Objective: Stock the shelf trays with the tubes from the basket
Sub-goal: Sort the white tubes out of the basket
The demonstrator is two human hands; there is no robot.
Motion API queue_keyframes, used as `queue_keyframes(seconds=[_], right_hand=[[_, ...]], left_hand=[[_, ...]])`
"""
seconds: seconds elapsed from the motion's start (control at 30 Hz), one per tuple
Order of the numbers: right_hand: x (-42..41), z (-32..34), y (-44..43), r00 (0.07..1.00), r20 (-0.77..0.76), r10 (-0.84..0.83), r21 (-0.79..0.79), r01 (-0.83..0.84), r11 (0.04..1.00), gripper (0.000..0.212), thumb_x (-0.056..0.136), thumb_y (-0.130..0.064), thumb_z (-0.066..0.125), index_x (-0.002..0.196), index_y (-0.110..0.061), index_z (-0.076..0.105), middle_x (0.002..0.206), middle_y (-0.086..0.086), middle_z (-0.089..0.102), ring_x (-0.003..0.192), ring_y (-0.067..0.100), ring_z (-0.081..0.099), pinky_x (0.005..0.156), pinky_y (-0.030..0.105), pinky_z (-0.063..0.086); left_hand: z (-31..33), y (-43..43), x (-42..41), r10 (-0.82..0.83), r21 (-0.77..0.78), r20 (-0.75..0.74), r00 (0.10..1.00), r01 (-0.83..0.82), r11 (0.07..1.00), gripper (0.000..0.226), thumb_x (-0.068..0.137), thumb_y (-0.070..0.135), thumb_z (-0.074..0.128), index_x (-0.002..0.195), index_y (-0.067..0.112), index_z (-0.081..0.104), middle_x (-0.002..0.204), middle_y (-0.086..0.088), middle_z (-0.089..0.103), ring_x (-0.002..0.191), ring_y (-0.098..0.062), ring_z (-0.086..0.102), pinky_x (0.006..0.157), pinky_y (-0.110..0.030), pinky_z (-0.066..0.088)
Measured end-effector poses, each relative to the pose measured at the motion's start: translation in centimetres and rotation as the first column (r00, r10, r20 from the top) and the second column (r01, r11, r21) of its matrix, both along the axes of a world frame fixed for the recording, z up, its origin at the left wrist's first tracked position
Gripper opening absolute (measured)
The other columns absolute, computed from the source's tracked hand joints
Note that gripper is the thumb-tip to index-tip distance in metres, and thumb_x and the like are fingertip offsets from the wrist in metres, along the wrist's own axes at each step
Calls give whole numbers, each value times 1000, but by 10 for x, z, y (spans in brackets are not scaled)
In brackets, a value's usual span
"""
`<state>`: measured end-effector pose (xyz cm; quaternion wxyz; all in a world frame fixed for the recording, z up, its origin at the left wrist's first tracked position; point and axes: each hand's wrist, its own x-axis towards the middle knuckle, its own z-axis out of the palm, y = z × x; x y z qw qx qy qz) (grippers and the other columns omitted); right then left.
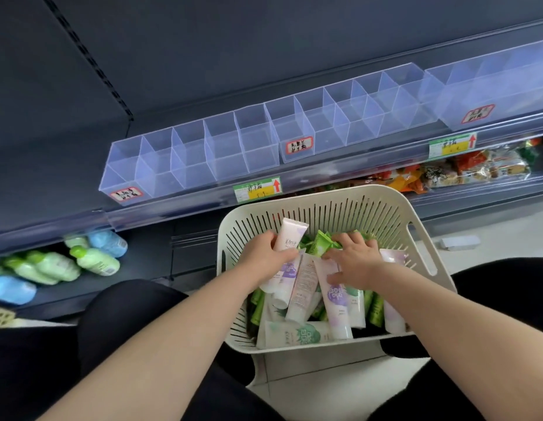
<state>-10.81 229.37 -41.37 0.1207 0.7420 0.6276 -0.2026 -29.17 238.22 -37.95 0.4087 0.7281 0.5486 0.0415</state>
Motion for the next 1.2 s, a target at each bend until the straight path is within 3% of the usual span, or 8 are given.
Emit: queue_keyframes(seconds=[0.17, 0.23, 0.3, 0.47, 0.6, 0.73, 1.03, 1.2], right_hand=[[-8, 30, 7, 988, -153, -25, 79, 37, 996, 53, 74, -50, 71, 118, -33, 47, 125, -3, 45, 112, 20, 42, 99, 43, 37], [-12, 41, 4, 929, -361, -85, 40, 107, 993, 41, 80, -34, 71, 111, -28, 46, 104, -3, 60, 87, 13, 57, 78, 31, 51], [-17, 48, -3, 891, -440, -116, 58, 157, 986, 31, 85, -24, 67, 106, -26, 45, 86, -6, 61, 71, 9, 60, 57, 23, 48], [-27, 67, -21, 898, -416, -143, 301, 284, 910, 19, 93, -19, 54, 109, -24, 45, 91, -3, 63, 75, 16, 63, 65, 38, 56], [-34, 97, -24, 912, -399, -93, 533, 314, 786, 15, 94, -20, 52, 107, -25, 46, 85, -3, 64, 62, 12, 57, 52, 32, 48], [-41, 144, -7, 932, -362, -1, 716, 279, 640, 14, 92, -20, 55, 104, -24, 50, 90, 1, 62, 79, 21, 57, 65, 39, 50], [-54, 234, 83, 890, -444, 102, 823, 360, 440, 22, 87, -10, 51, 89, -31, 44, 85, -9, 56, 73, 14, 53, 53, 27, 40], [-54, 240, 147, 886, -451, 106, 803, 352, 482, 24, 85, -8, 55, 90, -29, 44, 83, -7, 55, 71, 15, 54, 52, 21, 36]], left_hand=[[11, 0, -15, 75, 64, 210, 975, -90, 994, 35, 80, 23, 76, 108, 27, 57, 96, 12, 63, 87, -7, 61, 70, -26, 50], [15, -1, -17, 94, 79, 260, 961, -118, 990, 30, 82, 22, 74, 107, 25, 59, 97, 10, 65, 85, -5, 62, 70, -27, 53], [20, -3, -17, 104, 90, 299, 949, -136, 987, 22, 87, 24, 69, 108, 19, 63, 99, 2, 69, 88, -13, 65, 78, -38, 56], [38, -15, -22, 48, 266, 350, 935, -148, 952, 26, 84, 16, 69, 105, 29, 63, 93, 14, 65, 85, -7, 63, 77, -35, 55], [61, -19, -27, 22, 376, 384, 923, -178, 909, 21, 89, 16, 63, 103, 32, 62, 94, 7, 68, 82, -4, 62, 70, -33, 56], [101, -8, -32, 6, 478, 438, 899, -238, 846, 20, 94, 16, 54, 106, 30, 62, 99, 6, 66, 89, -12, 62, 68, -38, 56], [186, 50, -42, -6, 560, 621, 783, -439, 702, 31, 92, 5, 49, 102, 32, 59, 95, 19, 61, 89, -2, 57, 68, -15, 46], [198, 90, -40, 16, 565, 628, 778, -470, 678, 32, 90, 4, 51, 97, 33, 61, 92, 18, 61, 86, 0, 56, 67, -16, 43]])
